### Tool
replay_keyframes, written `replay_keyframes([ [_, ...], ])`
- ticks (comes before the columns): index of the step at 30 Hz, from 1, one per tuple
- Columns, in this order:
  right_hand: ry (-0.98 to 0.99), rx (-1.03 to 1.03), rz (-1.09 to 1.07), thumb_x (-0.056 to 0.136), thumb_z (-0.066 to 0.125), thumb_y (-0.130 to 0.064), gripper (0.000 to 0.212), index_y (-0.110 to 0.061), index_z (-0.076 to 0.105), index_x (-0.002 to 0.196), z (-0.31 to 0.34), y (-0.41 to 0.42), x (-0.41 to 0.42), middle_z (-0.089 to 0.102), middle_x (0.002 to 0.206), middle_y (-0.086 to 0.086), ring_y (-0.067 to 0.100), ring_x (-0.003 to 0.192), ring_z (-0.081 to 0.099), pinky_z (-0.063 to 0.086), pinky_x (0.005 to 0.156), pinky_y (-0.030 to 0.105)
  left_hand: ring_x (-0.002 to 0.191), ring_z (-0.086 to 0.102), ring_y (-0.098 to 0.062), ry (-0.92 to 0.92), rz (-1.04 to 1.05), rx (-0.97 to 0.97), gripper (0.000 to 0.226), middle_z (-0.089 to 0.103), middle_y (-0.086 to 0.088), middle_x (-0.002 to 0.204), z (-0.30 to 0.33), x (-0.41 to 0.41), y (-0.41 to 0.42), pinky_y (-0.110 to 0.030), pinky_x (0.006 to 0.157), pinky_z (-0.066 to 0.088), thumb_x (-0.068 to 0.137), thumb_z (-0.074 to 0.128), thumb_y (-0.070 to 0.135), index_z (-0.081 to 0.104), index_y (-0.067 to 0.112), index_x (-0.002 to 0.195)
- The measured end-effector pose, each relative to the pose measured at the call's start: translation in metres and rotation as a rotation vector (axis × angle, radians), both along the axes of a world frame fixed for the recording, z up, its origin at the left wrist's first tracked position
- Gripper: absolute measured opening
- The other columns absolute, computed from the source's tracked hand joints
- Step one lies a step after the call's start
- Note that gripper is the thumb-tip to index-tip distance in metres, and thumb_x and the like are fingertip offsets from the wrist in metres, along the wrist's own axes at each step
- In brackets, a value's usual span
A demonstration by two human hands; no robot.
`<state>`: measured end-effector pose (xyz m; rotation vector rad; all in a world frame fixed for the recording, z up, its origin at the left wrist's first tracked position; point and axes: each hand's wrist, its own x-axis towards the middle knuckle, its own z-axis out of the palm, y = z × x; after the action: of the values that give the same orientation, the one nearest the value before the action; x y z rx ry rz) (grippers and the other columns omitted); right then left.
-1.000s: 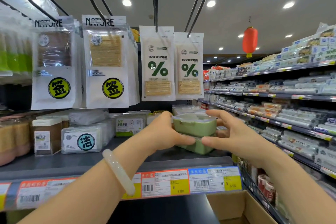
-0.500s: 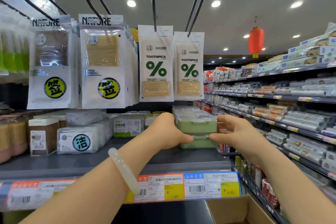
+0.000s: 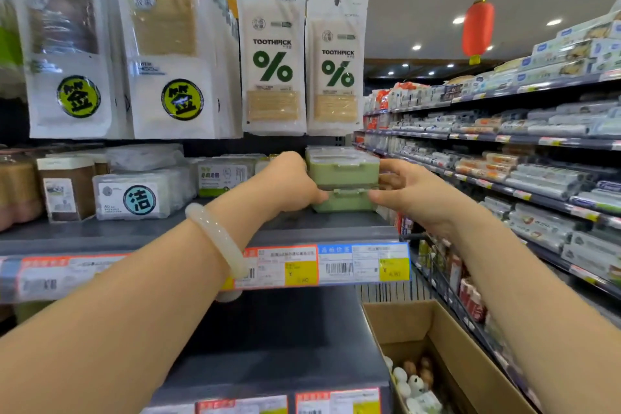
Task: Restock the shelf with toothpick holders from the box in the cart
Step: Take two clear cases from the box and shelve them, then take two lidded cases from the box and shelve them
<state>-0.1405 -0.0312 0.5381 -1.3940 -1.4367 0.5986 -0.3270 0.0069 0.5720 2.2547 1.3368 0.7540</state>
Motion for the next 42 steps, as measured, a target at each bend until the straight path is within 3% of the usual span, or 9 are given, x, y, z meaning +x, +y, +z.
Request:
replay_keyframes([
  [2, -0.155, 0.017, -0.129, 0.087, 0.064, -0.005, 0.058, -0.009, 0.041, 0.140, 0.003, -0.011, -0.002, 0.050, 0.138, 0.010, 0.023, 0.125, 0.049, 0.041, 0.105, 0.039, 0.094, 0.050, -0.024, 0.051, 0.032, 0.087, 0.023, 0.052, -0.004, 0.090, 0.001, -0.007, -0.013, -0.031, 0.076, 0.044, 0.087, 0.065, 0.026, 0.045, 0.018, 0.094],
  [5, -0.506, 0.128, -0.334, 0.092, 0.056, -0.011, 0.047, -0.008, 0.044, 0.138, 0.011, -0.035, -0.017, 0.049, 0.139, 0.010, 0.024, 0.126, 0.047, 0.036, 0.107, 0.035, 0.117, 0.048, -0.029, 0.190, 0.044, 0.328, 0.046, 0.049, -0.011, 0.131, 0.001, -0.014, -0.036, -0.035, 0.091, 0.042, 0.090, 0.059, 0.031, 0.043, 0.011, 0.128],
  [6, -0.615, 0.158, -0.360, 0.093, 0.054, -0.012, 0.045, -0.009, 0.045, 0.138, 0.013, -0.044, -0.025, 0.048, 0.140, 0.010, 0.024, 0.128, 0.045, 0.034, 0.106, 0.033, 0.121, 0.046, -0.029, 0.224, 0.031, 0.403, 0.050, 0.047, -0.011, 0.135, 0.001, -0.014, -0.045, -0.037, 0.095, 0.041, 0.091, 0.058, 0.031, 0.041, 0.010, 0.133],
  [9, -0.875, 0.152, -0.397, 0.095, 0.050, -0.016, 0.043, -0.011, 0.045, 0.137, 0.016, -0.070, -0.050, 0.046, 0.141, 0.010, 0.027, 0.129, 0.043, 0.035, 0.102, 0.034, 0.120, 0.048, -0.030, 0.298, -0.022, 0.549, 0.044, 0.050, -0.011, 0.132, 0.000, -0.011, -0.078, -0.041, 0.095, 0.043, 0.093, 0.056, 0.027, 0.043, 0.010, 0.131],
  [14, -1.113, 0.054, -0.437, 0.090, 0.053, -0.015, 0.030, -0.008, 0.054, 0.120, -0.011, -0.123, -0.074, 0.054, 0.120, 0.018, 0.036, 0.109, 0.052, 0.046, 0.087, 0.043, 0.111, 0.053, -0.032, 0.349, -0.133, 0.636, 0.033, 0.054, -0.012, 0.121, -0.032, -0.012, -0.130, -0.041, 0.082, 0.044, 0.090, 0.056, 0.021, 0.049, 0.012, 0.121],
  [17, -1.117, -0.030, -0.416, 0.088, 0.050, -0.013, 0.014, -0.010, 0.050, 0.102, -0.053, -0.158, -0.076, 0.053, 0.111, 0.015, 0.034, 0.104, 0.051, 0.046, 0.079, 0.042, 0.114, 0.050, -0.030, 0.337, -0.216, 0.594, 0.029, 0.052, -0.009, 0.121, -0.072, -0.013, -0.155, -0.040, 0.082, 0.042, 0.091, 0.053, 0.021, 0.047, 0.015, 0.119],
  [24, -1.043, -0.414, -0.322, 0.090, 0.051, -0.023, 0.030, -0.015, 0.049, 0.119, -0.182, -0.196, -0.075, 0.049, 0.117, 0.007, 0.029, 0.111, 0.047, 0.045, 0.087, 0.039, 0.120, 0.042, -0.030, 0.542, -0.340, 0.337, 0.035, 0.045, -0.010, 0.128, -0.184, -0.006, -0.185, -0.040, 0.090, 0.039, 0.091, 0.053, 0.019, 0.041, 0.012, 0.123],
  [30, -0.982, -0.668, -0.235, 0.092, 0.053, -0.018, 0.035, -0.011, 0.044, 0.125, -0.268, -0.215, -0.089, 0.045, 0.120, 0.012, 0.032, 0.113, 0.045, 0.042, 0.086, 0.039, 0.126, 0.036, -0.030, 0.718, -0.404, 0.136, 0.043, 0.041, -0.012, 0.132, -0.267, -0.003, -0.201, -0.040, 0.097, 0.036, 0.089, 0.050, 0.011, 0.036, 0.010, 0.130],
  [42, -0.845, -0.786, -0.159, 0.094, 0.048, -0.019, 0.035, -0.011, 0.044, 0.129, -0.361, -0.226, -0.009, 0.044, 0.129, 0.015, 0.032, 0.119, 0.043, 0.040, 0.089, 0.038, 0.127, 0.035, -0.032, 0.867, -0.477, 0.011, 0.046, 0.042, -0.013, 0.134, -0.359, 0.075, -0.196, -0.041, 0.100, 0.036, 0.091, 0.049, 0.016, 0.035, 0.009, 0.134],
])
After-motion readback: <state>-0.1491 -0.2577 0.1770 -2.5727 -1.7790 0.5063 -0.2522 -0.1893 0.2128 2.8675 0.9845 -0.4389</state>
